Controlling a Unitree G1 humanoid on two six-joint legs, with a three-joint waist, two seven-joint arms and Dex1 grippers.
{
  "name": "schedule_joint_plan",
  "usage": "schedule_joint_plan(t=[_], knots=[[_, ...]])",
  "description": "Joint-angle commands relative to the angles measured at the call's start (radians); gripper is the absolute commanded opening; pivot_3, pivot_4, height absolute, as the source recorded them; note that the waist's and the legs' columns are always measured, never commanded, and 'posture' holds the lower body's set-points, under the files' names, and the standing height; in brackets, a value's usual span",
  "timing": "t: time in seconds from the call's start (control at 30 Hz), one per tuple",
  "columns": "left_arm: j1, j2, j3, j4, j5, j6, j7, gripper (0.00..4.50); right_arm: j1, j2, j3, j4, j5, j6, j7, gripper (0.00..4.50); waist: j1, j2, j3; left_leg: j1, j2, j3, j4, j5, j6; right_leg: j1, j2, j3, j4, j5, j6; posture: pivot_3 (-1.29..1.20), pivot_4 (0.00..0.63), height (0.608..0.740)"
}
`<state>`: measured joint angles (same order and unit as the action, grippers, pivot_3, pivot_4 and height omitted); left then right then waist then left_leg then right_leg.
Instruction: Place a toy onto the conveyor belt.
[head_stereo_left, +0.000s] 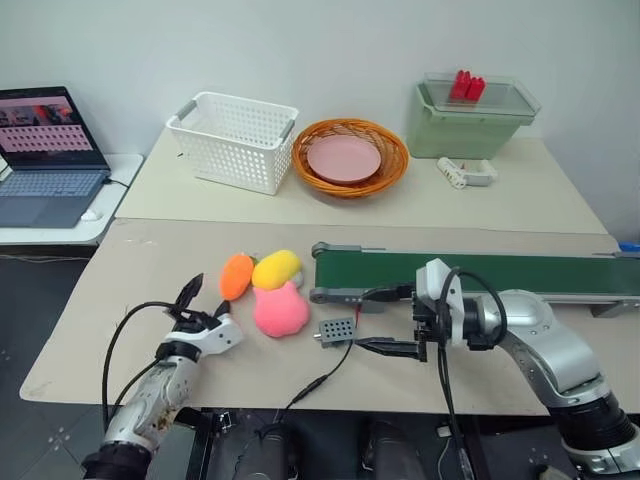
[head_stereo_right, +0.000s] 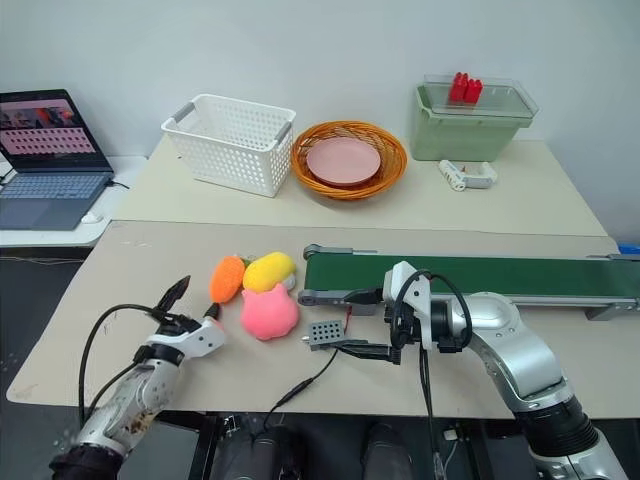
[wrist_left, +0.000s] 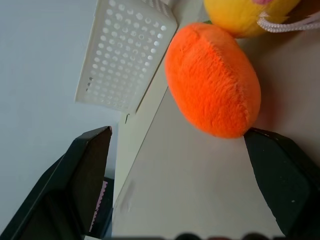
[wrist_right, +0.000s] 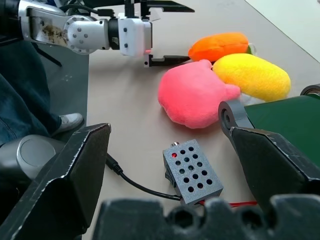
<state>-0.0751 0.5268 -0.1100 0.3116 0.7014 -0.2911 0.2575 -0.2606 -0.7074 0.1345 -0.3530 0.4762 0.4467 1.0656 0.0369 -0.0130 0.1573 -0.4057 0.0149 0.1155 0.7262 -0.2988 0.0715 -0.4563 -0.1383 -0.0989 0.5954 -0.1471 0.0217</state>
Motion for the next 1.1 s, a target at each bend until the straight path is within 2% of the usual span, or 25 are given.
schedule_joint_plan(t=[0.03,0.57,0.6,0.7,0.87,1.0,1.03,1.1], knots=[[-0.045,0.013,-0.017,0.038,-0.017,-0.042,0.009,4.46,-0.004,-0.002,-0.033,-0.022,0.012,-0.006,-0.006,4.50,-0.001,0.000,0.000,0.000,0.000,0.000,0.000,0.000,0.000,0.000,0.000,0.000,0.000,0.000,0.000,0.00,0.150,0.740],[-0.204,-0.017,-0.061,0.232,-0.097,-0.082,-0.028,4.46,0.013,-0.006,-0.042,-0.035,0.010,-0.004,-0.039,4.50,0.000,0.000,0.000,0.000,0.000,0.001,0.000,0.002,0.000,0.000,0.001,-0.001,0.001,0.000,0.000,0.00,0.150,0.740],[-0.208,-0.019,-0.061,0.239,-0.104,-0.084,-0.032,4.06,0.015,-0.007,-0.043,-0.037,0.010,-0.004,-0.041,4.50,0.000,0.000,0.000,0.000,0.000,0.001,0.000,0.002,0.001,0.001,0.001,-0.001,0.001,0.000,0.000,0.00,0.150,0.740],[-0.216,-0.020,-0.065,0.252,-0.116,-0.096,-0.045,3.46,0.020,-0.009,-0.045,-0.041,0.010,-0.002,-0.046,4.50,-0.001,0.000,0.000,0.000,0.000,0.001,0.000,0.001,0.002,0.001,0.001,-0.001,0.001,0.000,0.000,0.00,0.150,0.740],[-0.217,-0.020,-0.073,0.253,-0.121,-0.093,-0.049,1.64,0.025,-0.011,-0.048,-0.047,0.013,0.000,-0.051,4.50,0.002,0.000,0.000,0.000,0.000,0.001,0.000,0.003,-0.001,0.001,0.002,-0.001,0.000,0.000,0.000,0.00,0.150,0.740],[-0.212,-0.017,-0.076,0.250,-0.119,-0.084,-0.046,0.22,0.029,-0.011,-0.049,-0.049,0.012,-0.001,-0.053,4.50,0.005,0.003,-0.002,0.002,-0.001,0.000,0.001,0.000,0.003,0.003,0.000,-0.001,0.000,0.000,0.001,0.00,0.150,0.740],[-0.211,-0.016,-0.077,0.250,-0.118,-0.084,-0.045,0.02,0.030,-0.011,-0.049,-0.050,0.013,-0.001,-0.053,4.50,0.005,0.005,-0.003,0.002,-0.001,0.000,0.001,0.000,0.003,0.004,0.000,-0.002,0.000,0.000,0.001,0.00,0.150,0.740],[-0.213,-0.016,-0.076,0.254,-0.119,-0.082,-0.043,0.02,0.031,-0.010,-0.048,-0.048,0.011,-0.002,-0.053,4.50,0.005,0.006,-0.004,0.004,-0.001,0.000,0.001,0.000,0.004,0.005,-0.001,-0.001,0.000,0.000,0.001,0.00,0.150,0.740]])
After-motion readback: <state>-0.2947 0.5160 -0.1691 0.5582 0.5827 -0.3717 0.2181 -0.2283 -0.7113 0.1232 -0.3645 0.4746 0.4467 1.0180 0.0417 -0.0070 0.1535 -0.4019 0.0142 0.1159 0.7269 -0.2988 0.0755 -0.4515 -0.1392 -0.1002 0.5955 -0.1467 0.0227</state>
